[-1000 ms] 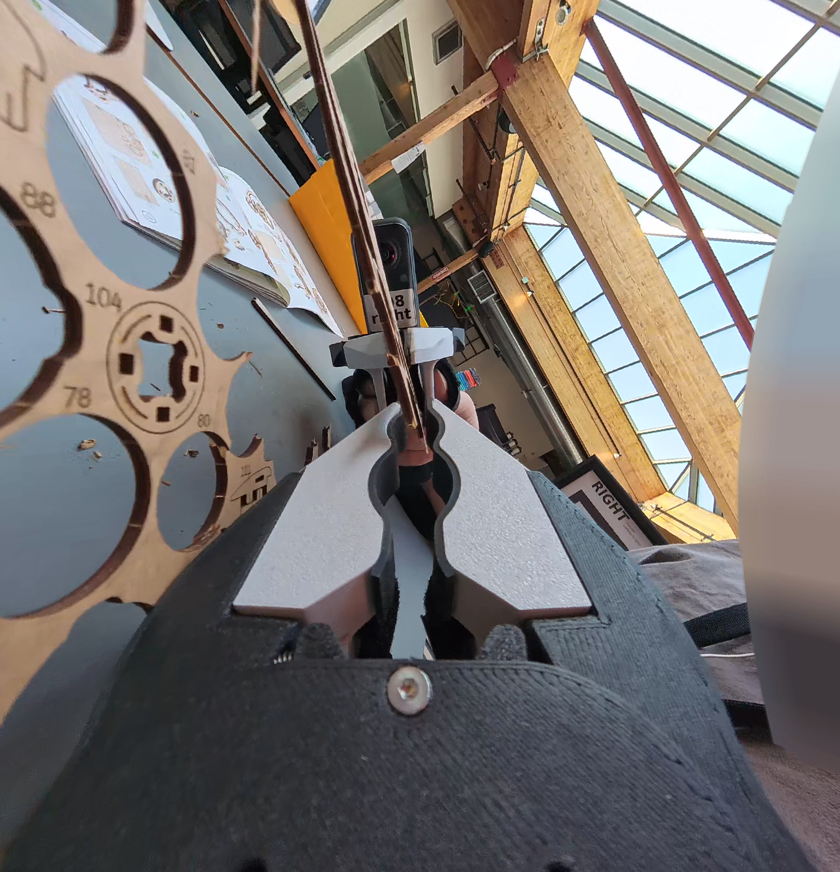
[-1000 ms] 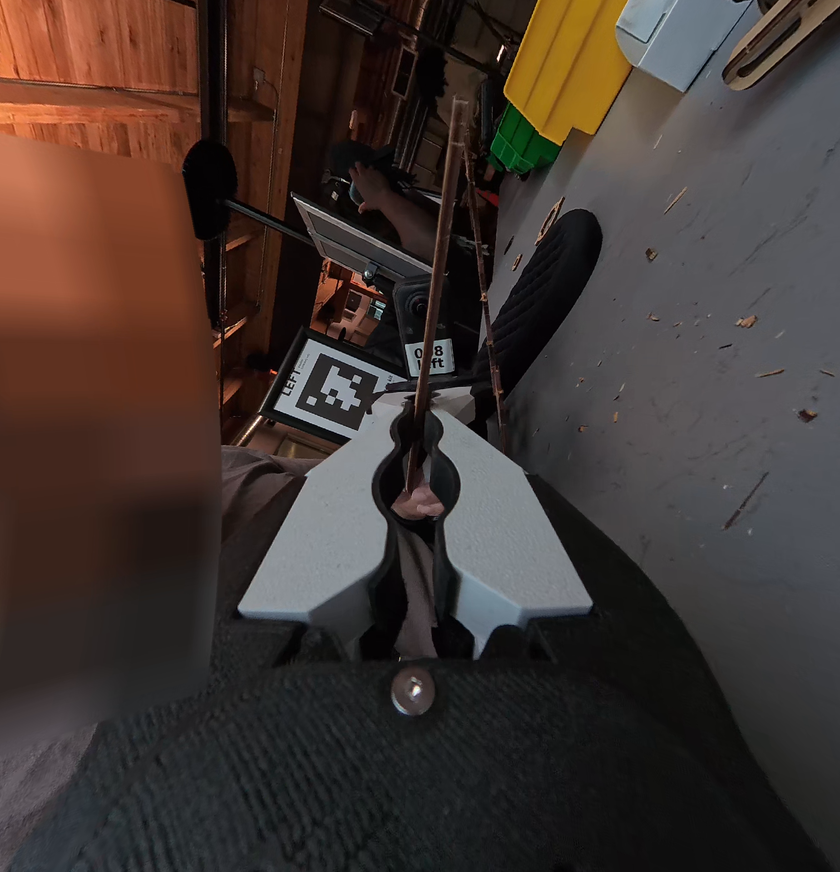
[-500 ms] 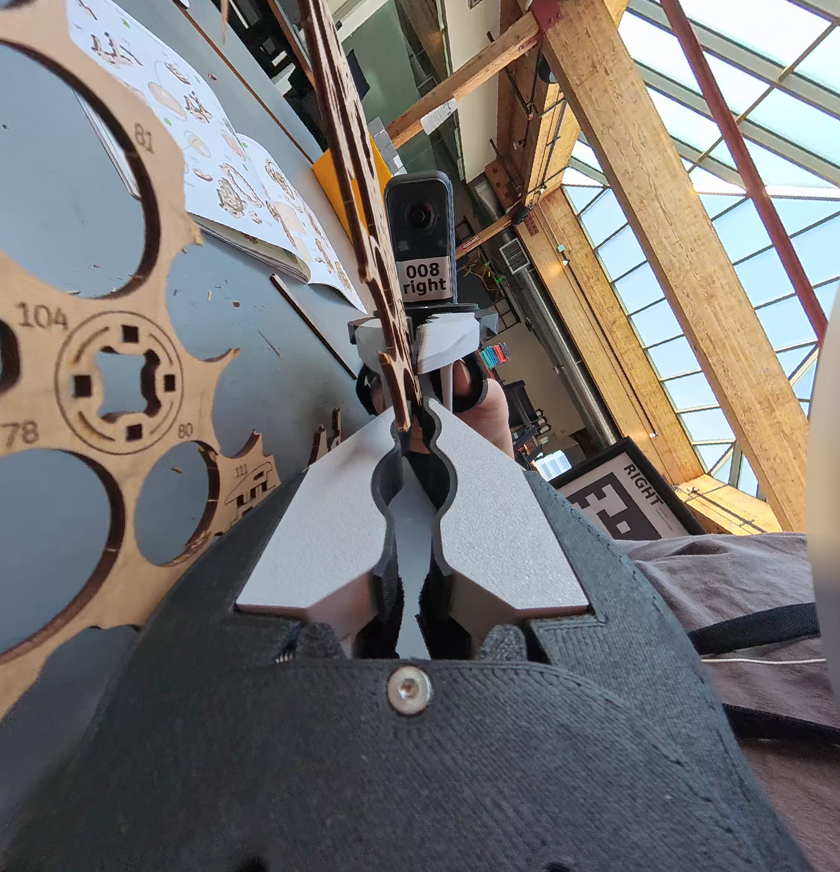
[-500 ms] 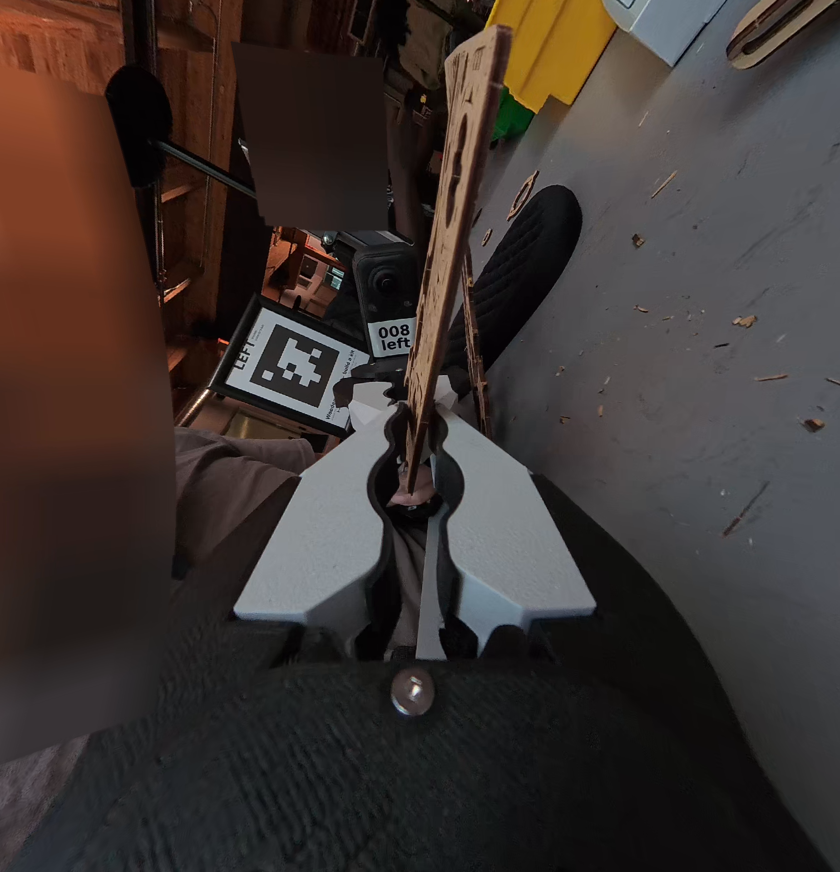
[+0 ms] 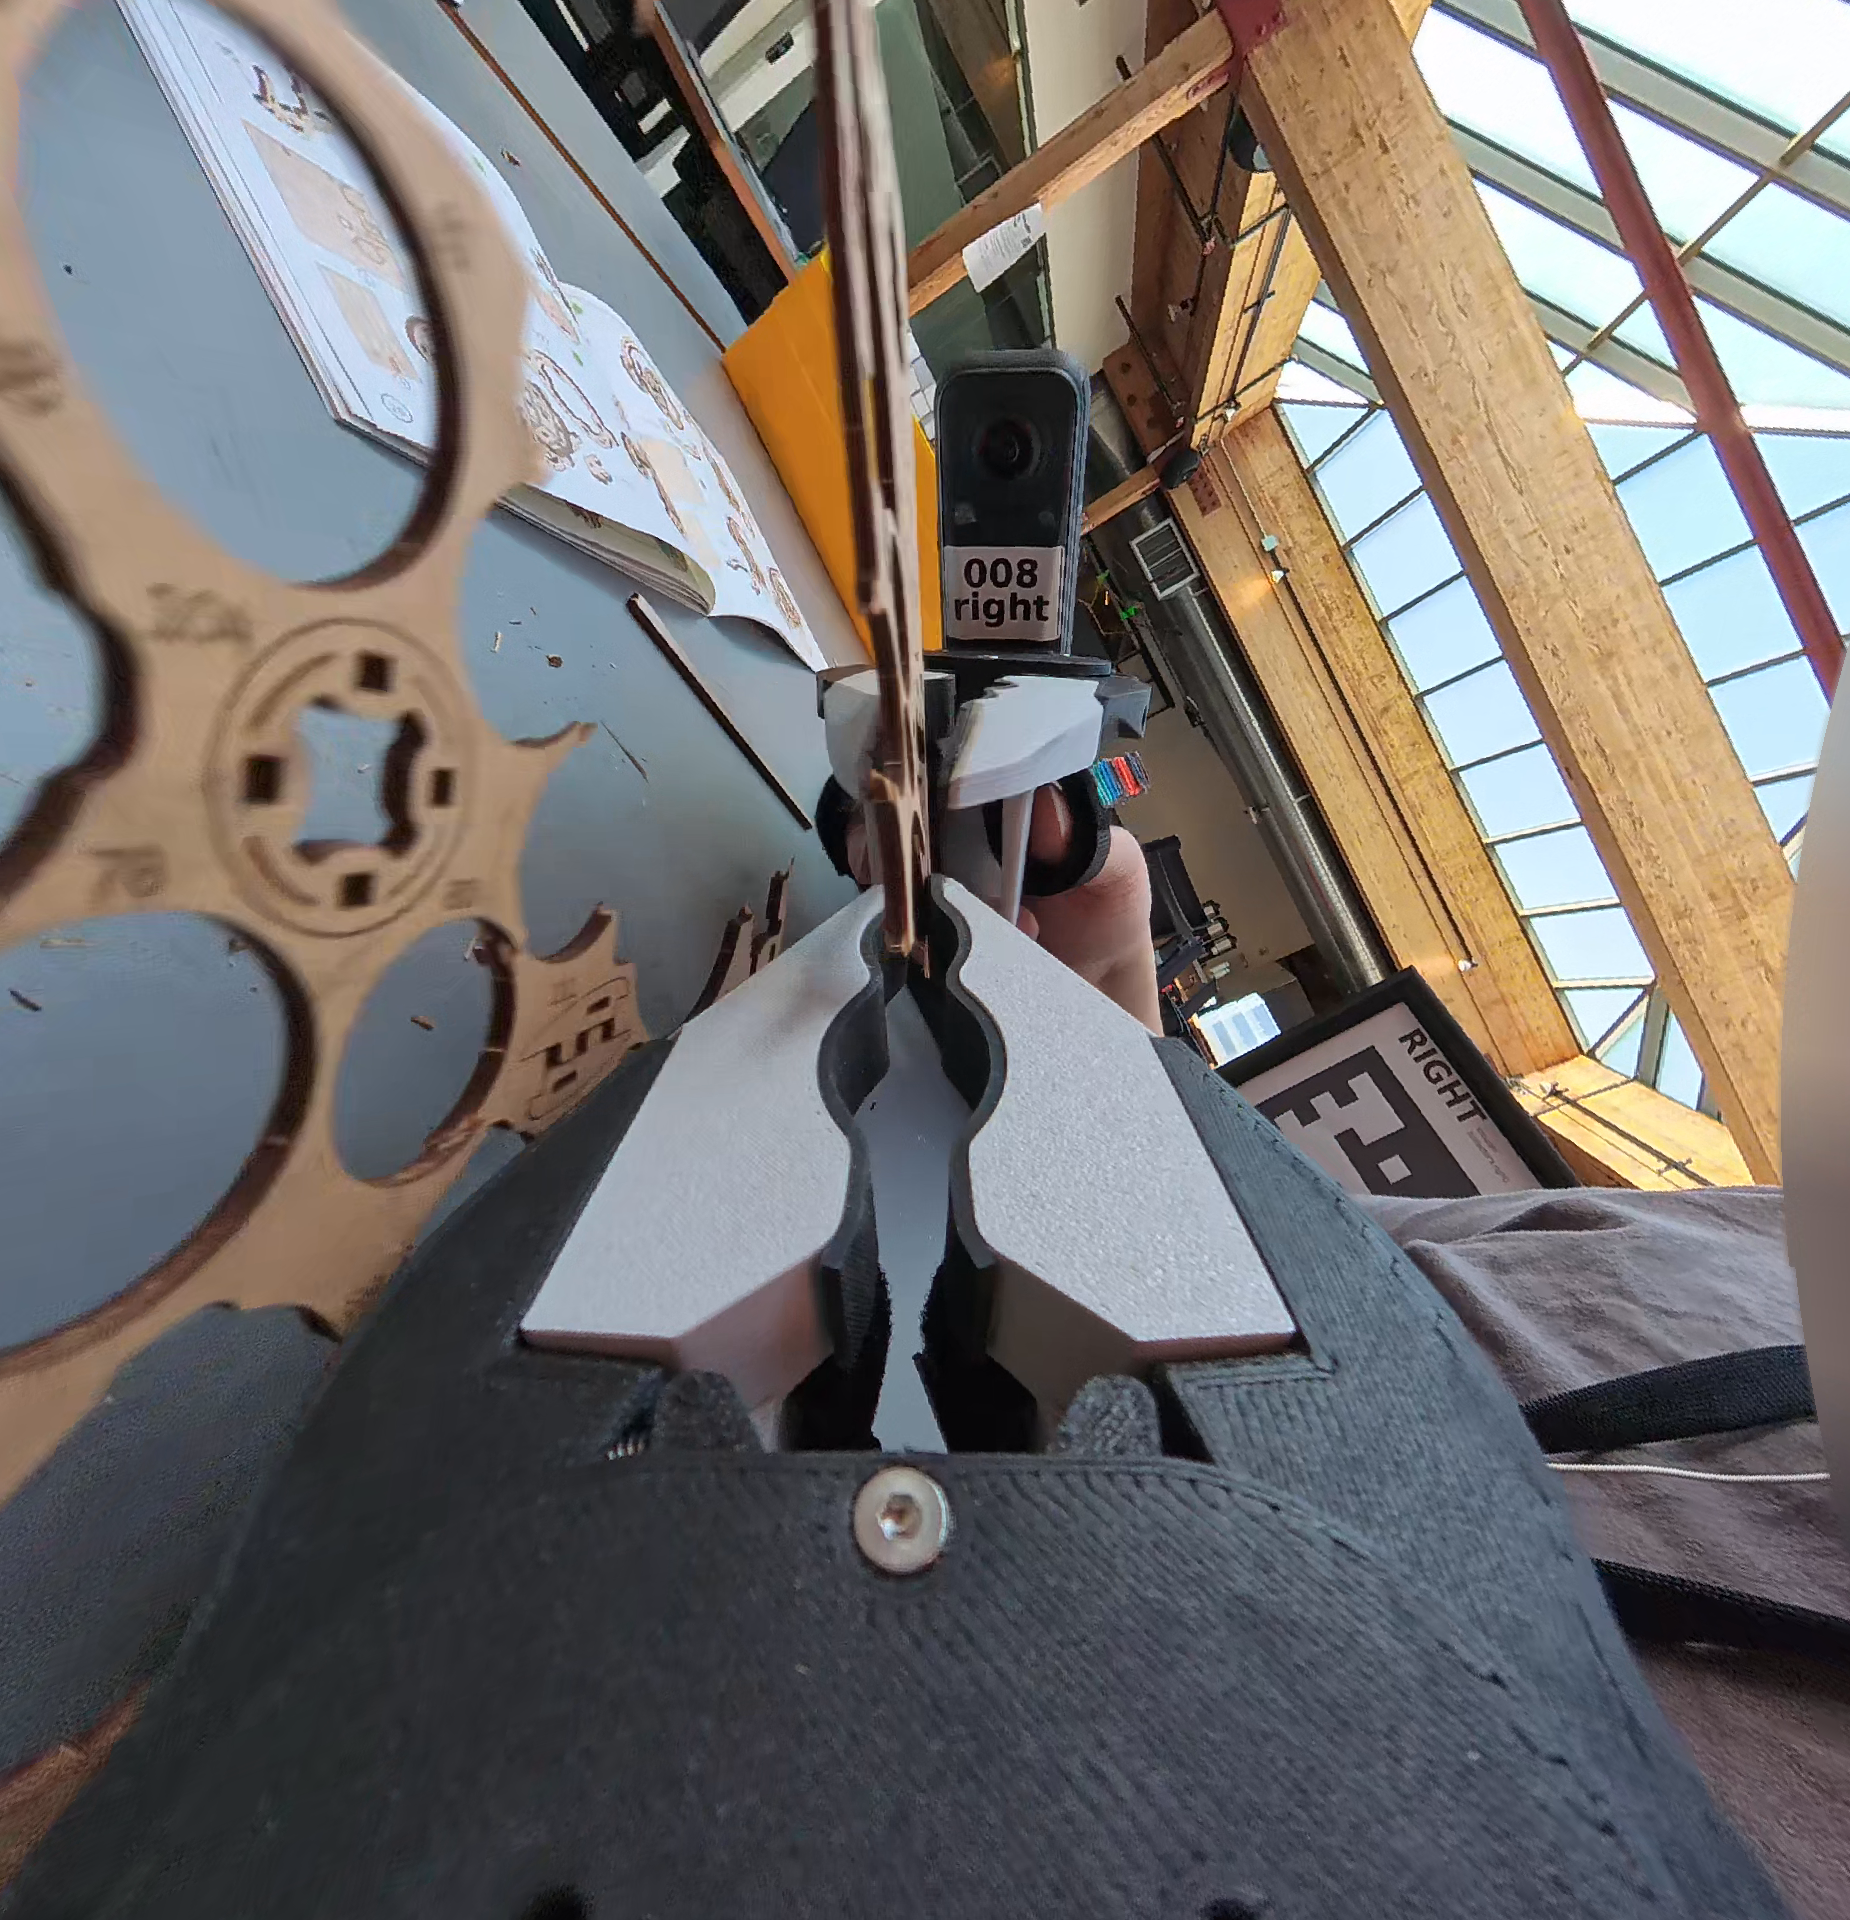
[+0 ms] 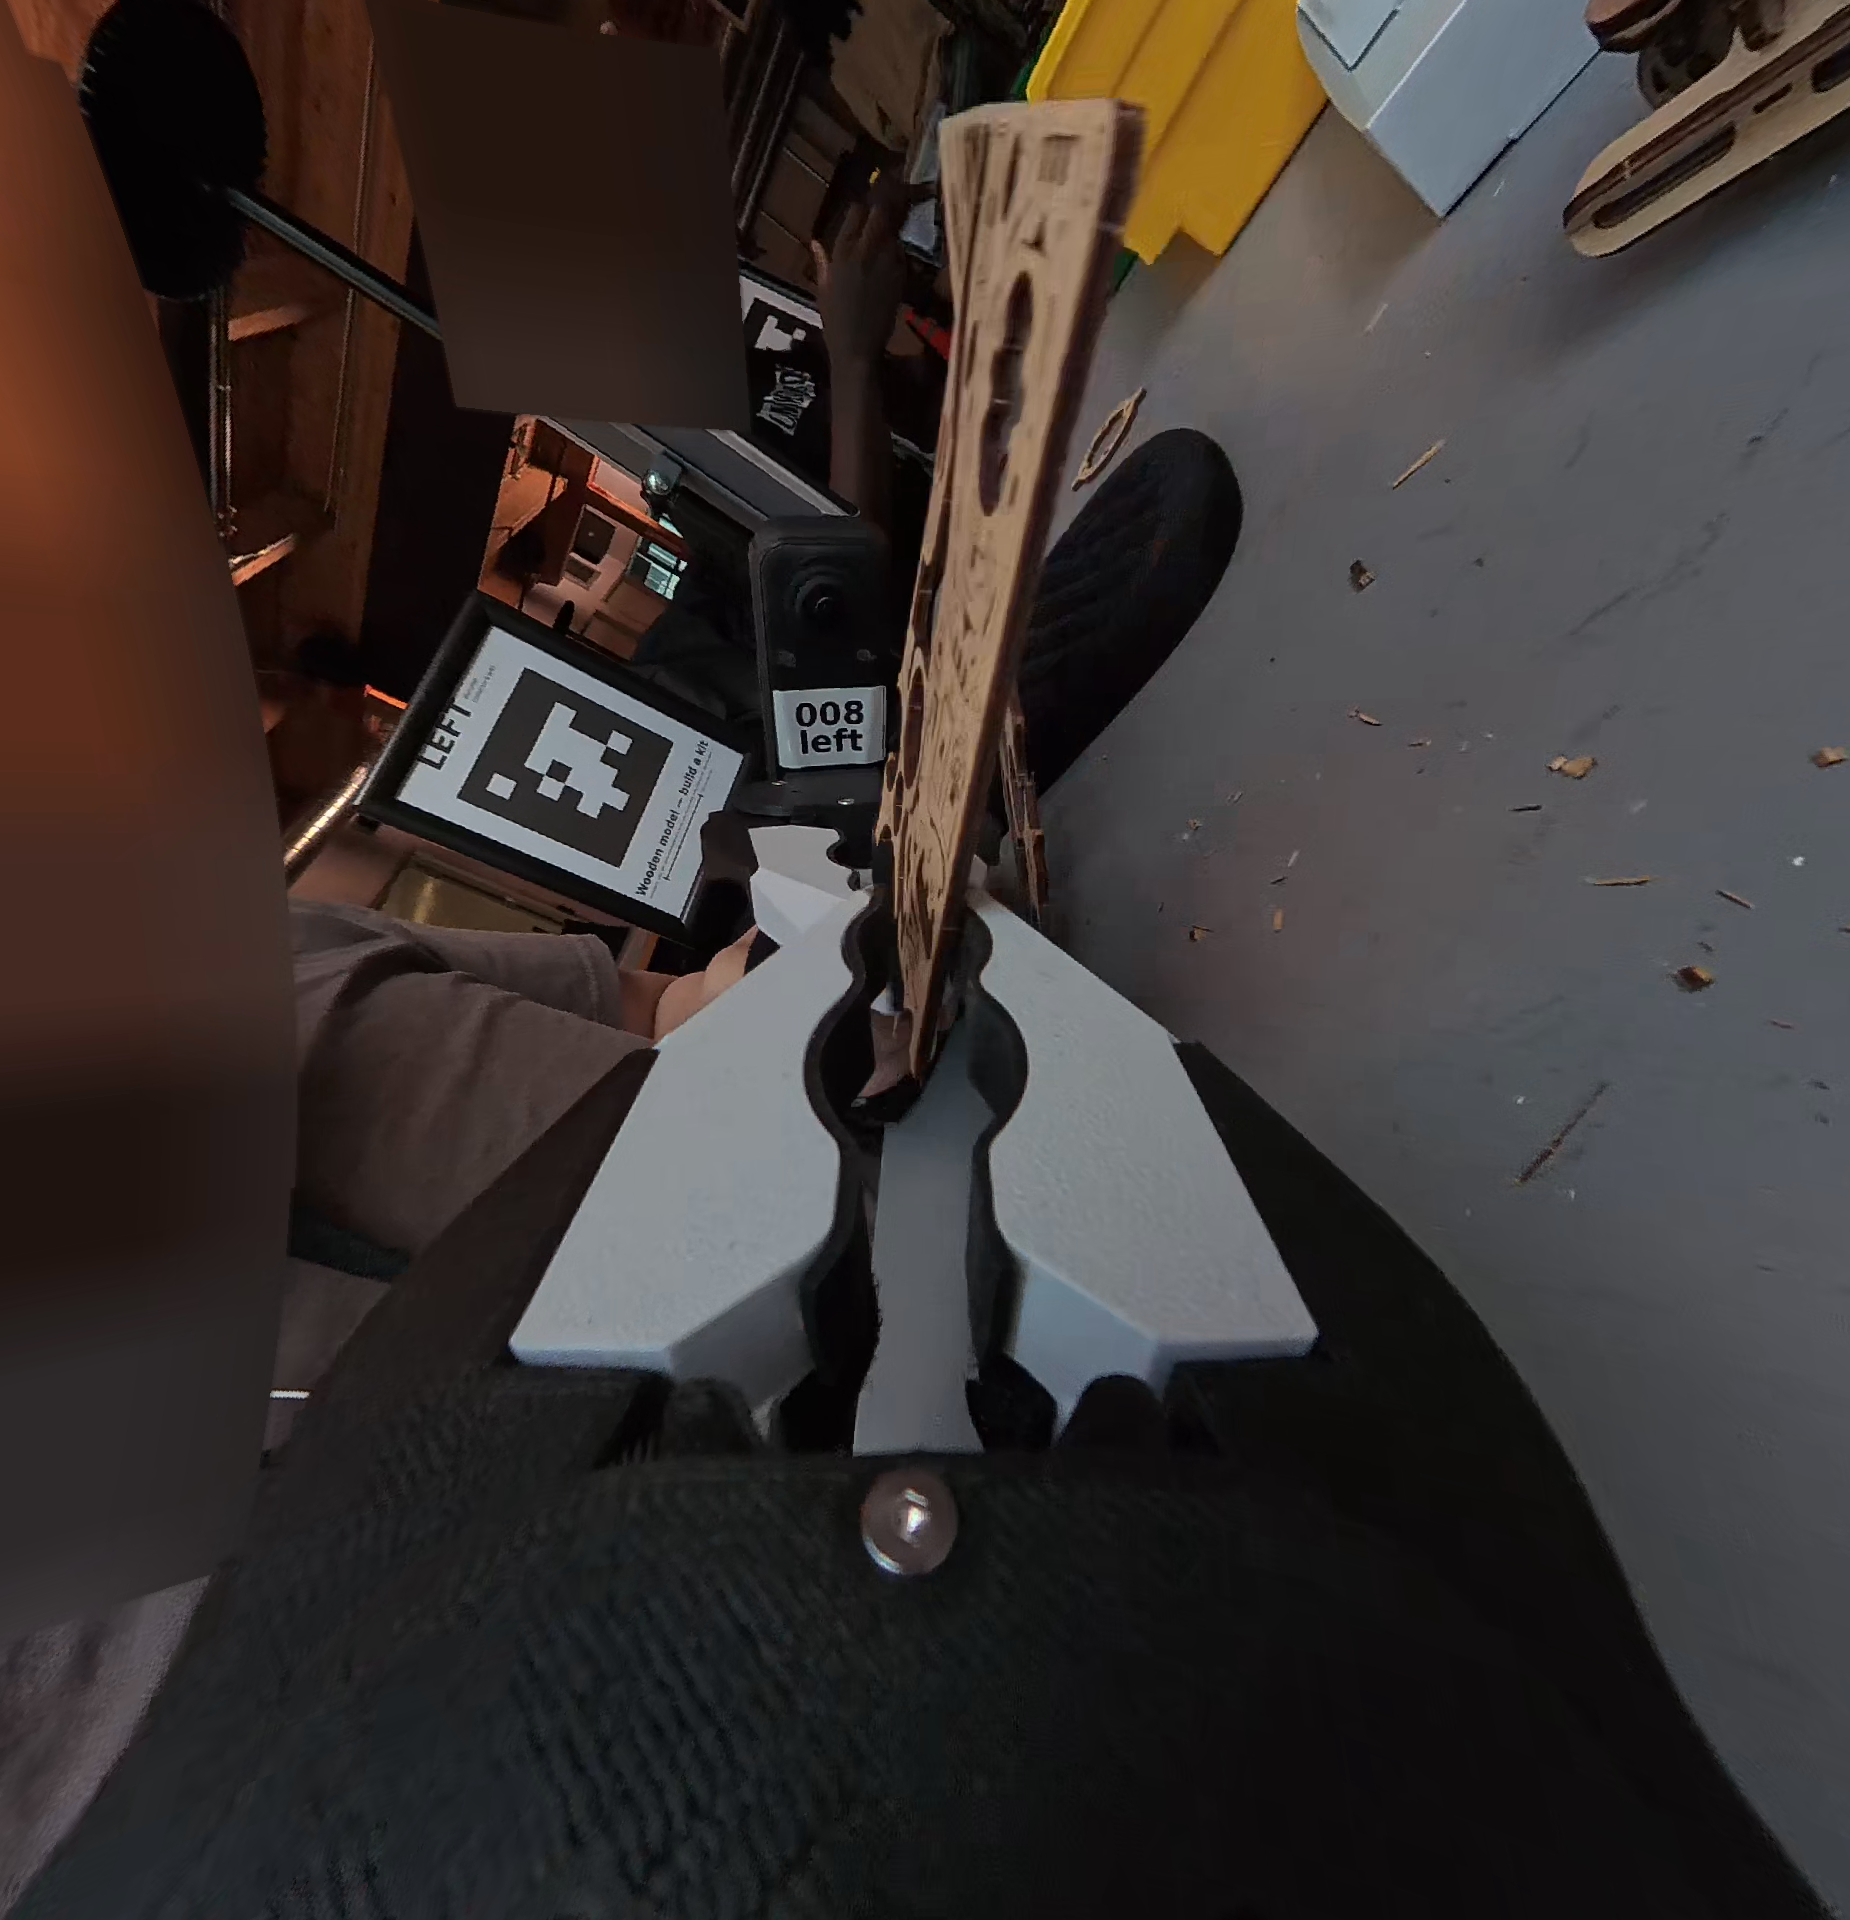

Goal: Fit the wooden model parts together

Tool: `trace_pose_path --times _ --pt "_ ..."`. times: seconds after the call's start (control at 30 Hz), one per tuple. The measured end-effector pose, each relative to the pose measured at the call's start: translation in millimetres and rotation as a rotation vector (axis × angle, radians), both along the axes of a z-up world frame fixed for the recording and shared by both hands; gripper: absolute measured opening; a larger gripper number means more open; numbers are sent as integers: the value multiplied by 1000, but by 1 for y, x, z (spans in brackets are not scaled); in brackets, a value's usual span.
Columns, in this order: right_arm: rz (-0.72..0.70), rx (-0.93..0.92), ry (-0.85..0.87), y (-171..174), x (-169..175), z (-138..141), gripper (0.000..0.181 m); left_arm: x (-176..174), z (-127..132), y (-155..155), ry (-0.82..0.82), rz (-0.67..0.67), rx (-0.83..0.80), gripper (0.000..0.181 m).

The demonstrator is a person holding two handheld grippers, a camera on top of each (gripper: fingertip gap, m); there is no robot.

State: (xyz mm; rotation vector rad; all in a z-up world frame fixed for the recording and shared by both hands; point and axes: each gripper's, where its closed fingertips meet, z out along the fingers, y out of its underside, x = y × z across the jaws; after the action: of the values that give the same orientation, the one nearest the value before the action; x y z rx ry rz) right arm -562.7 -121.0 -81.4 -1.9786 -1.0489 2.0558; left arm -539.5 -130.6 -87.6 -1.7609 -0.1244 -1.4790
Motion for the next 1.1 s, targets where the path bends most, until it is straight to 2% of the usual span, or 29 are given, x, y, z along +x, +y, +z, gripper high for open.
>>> trace_pose_path --times 0.07,0.13,0.2,0.33,0.63,0.73,0.8,1.1 --pt "-40 -29 6 12 6 3 8 0 0 0 3 5 5 0" --pt "-73 44 -48 23 12 -4 9 0 -1 0 -3 0 -6 1" --pt "-26 73 -54 18 15 0 15 0 -1 1 -8 -3 -7 0" --pt "42 129 -117 10 15 -5 15 1 -1 0 -1 -12 -5 0" --pt "83 34 -56 5 13 2 0 3 -1 0 -24 -26 -18 2" --pt "84 26 -49 4 13 1 1 -2 4 4 -62 4 -3 8" --pt "84 -5 -31 3 13 2 1 -4 5 6 -71 12 -1 2" --pt "96 -33 -1 -1 12 3 1 -8 9 7 -113 32 7 0"
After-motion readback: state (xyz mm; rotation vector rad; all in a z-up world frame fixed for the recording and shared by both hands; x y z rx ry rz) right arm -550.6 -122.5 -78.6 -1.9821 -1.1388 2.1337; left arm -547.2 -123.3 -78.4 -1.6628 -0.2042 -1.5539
